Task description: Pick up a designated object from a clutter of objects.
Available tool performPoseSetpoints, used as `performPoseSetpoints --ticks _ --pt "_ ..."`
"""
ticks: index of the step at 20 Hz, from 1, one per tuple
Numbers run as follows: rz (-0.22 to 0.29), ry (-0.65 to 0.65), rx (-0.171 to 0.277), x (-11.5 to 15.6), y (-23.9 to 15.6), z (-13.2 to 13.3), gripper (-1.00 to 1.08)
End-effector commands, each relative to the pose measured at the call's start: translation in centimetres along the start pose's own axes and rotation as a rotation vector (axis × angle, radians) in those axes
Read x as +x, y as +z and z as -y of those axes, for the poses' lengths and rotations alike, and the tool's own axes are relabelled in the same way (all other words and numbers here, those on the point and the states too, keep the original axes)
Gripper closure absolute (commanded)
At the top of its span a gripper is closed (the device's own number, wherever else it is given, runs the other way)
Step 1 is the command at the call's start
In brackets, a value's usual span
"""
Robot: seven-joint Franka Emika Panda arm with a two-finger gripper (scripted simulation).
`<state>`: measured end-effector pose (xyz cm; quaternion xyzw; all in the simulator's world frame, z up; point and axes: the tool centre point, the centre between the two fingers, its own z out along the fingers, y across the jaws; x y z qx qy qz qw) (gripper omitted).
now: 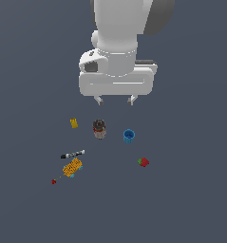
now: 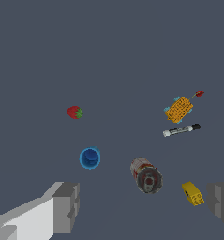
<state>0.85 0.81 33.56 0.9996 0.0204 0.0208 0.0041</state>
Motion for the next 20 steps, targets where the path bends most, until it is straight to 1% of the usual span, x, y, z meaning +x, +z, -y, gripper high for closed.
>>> performPoseSetpoints --ticks 1,10,15,20 --pt "0.0 0.0 0.0 0.0 0.0 0.0 -0.92" --pt "0.032 0.011 0.022 -0.4 0.8 1.2 -0.92" --pt "0.031 0.014 0.021 -0.3 0.9 1.2 -0.92" --pt "0.032 0.043 0.021 -0.3 1.9 1.5 -0.92"
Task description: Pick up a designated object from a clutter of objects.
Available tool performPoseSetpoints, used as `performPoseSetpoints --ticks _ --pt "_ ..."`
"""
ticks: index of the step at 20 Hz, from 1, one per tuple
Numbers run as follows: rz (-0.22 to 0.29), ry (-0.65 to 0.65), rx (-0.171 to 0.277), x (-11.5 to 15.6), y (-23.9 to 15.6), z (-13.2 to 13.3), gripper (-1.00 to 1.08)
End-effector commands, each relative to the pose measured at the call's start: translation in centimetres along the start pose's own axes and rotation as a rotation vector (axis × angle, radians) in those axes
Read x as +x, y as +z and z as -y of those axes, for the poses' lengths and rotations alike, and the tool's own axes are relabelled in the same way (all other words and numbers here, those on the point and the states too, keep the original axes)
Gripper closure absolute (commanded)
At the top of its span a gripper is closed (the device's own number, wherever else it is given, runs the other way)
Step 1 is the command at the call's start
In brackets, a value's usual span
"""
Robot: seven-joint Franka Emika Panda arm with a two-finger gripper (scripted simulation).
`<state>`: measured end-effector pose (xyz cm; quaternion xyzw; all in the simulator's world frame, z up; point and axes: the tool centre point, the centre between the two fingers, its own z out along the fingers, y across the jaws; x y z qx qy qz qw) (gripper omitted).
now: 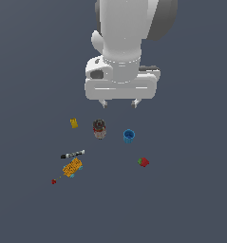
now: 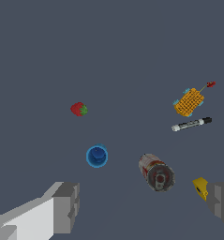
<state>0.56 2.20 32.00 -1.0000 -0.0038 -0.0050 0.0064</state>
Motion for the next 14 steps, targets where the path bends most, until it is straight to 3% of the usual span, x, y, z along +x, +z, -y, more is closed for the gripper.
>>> performPoseSetpoints --ticks 1,14 --pt "0.001 0.019 0.0 0.0 0.7 0.2 -0.92" --pt "0.004 0.235 -0.001 -0.3 8.4 2.3 -0.92"
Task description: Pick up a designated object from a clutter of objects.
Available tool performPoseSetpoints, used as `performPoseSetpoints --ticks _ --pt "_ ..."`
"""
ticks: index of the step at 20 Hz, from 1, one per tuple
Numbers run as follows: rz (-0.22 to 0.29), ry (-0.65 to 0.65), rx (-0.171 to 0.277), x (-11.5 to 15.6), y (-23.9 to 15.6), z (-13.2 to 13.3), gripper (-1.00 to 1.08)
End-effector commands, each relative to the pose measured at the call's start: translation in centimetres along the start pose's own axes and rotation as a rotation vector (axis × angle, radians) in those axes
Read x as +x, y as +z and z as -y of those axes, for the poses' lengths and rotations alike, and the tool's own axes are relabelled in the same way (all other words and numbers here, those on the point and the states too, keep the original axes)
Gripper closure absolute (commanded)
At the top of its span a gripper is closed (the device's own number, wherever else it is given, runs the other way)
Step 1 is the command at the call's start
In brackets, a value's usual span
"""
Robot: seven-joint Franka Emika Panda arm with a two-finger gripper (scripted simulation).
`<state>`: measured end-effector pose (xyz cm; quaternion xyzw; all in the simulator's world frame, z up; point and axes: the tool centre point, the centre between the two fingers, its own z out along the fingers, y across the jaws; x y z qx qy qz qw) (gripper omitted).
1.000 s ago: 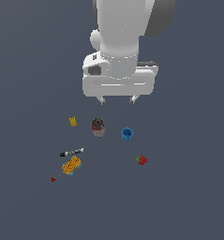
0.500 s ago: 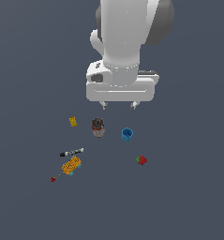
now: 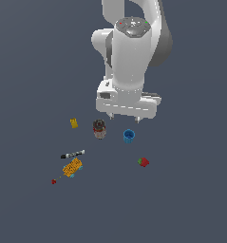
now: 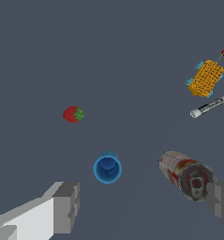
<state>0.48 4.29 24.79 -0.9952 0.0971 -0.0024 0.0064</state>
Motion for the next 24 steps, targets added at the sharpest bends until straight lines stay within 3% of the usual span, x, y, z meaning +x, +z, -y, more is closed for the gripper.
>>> performPoseSetpoints --ticks 1,14,24 --pt "0.001 0.054 -0.001 -0.3 1.9 0.5 -0.92" --pt "0.002 0.33 -0.008 -3.2 11.0 2.3 -0.92" --pt "0.001 0.461 -0.013 -5.2 15.0 2.8 -0.92"
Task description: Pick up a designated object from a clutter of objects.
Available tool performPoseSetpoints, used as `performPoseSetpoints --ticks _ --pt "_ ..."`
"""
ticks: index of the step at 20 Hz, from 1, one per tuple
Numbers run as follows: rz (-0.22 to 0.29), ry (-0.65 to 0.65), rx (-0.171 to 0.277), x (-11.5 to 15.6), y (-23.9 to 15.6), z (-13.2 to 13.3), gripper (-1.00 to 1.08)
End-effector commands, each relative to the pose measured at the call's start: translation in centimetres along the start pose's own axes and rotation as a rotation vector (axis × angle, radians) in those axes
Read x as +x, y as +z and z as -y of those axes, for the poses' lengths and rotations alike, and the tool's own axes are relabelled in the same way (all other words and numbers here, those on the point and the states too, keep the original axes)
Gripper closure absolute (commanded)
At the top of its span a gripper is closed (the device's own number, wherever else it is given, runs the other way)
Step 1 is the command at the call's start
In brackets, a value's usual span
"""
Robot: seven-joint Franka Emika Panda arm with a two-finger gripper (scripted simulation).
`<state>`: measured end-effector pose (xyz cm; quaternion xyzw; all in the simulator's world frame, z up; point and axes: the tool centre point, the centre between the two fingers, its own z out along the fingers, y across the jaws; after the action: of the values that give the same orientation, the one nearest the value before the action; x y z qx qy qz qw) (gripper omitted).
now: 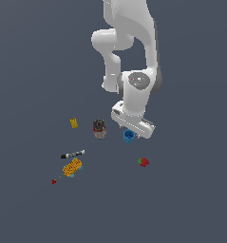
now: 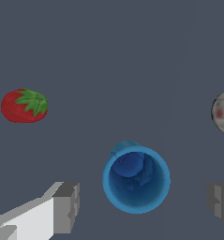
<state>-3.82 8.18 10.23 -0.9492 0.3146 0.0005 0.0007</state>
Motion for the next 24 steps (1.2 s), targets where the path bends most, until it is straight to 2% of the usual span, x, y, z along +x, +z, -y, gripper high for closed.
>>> performPoseSetpoints --ticks 1,12,24 --pt "-0.001 0.023 0.0 -0.3 0.6 -0.1 -0.92" --pt "-0.001 0.039 -0.001 -0.7 1.6 -0.2 -0.92" --pt "-0.001 0.042 -0.001 -0.7 6.0 -0.2 -0.92"
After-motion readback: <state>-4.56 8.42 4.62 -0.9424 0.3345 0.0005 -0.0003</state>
